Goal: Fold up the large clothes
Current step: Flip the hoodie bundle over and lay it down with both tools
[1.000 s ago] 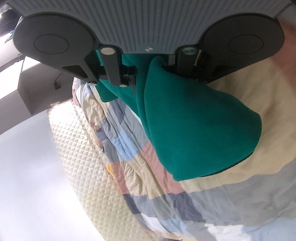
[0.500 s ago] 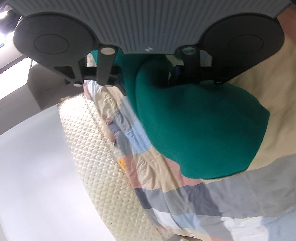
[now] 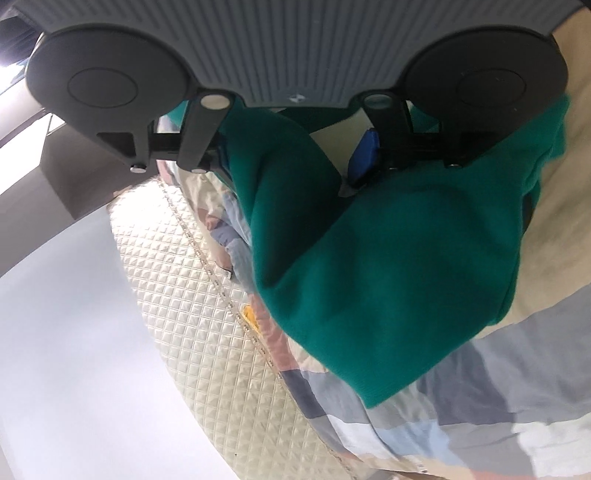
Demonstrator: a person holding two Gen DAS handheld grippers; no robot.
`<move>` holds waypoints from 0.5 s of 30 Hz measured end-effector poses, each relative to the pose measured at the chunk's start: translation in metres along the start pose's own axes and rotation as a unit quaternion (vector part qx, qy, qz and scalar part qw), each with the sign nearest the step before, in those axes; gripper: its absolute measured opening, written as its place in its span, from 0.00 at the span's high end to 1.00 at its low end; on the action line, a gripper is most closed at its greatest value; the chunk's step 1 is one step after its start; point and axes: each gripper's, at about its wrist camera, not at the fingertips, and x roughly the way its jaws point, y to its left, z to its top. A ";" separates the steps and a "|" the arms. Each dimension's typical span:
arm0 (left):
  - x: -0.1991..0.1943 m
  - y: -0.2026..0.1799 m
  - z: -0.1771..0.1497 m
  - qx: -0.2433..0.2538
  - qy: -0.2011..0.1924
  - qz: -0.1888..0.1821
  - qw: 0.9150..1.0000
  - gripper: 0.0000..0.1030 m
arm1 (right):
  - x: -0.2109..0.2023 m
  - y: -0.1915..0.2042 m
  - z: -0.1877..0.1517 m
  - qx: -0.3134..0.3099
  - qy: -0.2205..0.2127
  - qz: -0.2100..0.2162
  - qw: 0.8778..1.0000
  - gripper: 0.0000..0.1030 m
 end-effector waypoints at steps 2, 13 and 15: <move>0.018 0.006 0.005 0.007 -0.008 0.001 1.000 0.35 | 0.015 -0.009 0.003 -0.010 -0.005 0.013 1.000 0.70; 0.090 0.033 0.005 0.089 -0.006 0.033 0.995 0.34 | 0.082 -0.035 0.001 -0.096 -0.014 -0.026 0.995 0.73; 0.095 0.035 0.006 0.091 -0.007 0.032 0.995 0.34 | 0.083 -0.036 -0.004 -0.105 -0.031 -0.027 0.994 0.72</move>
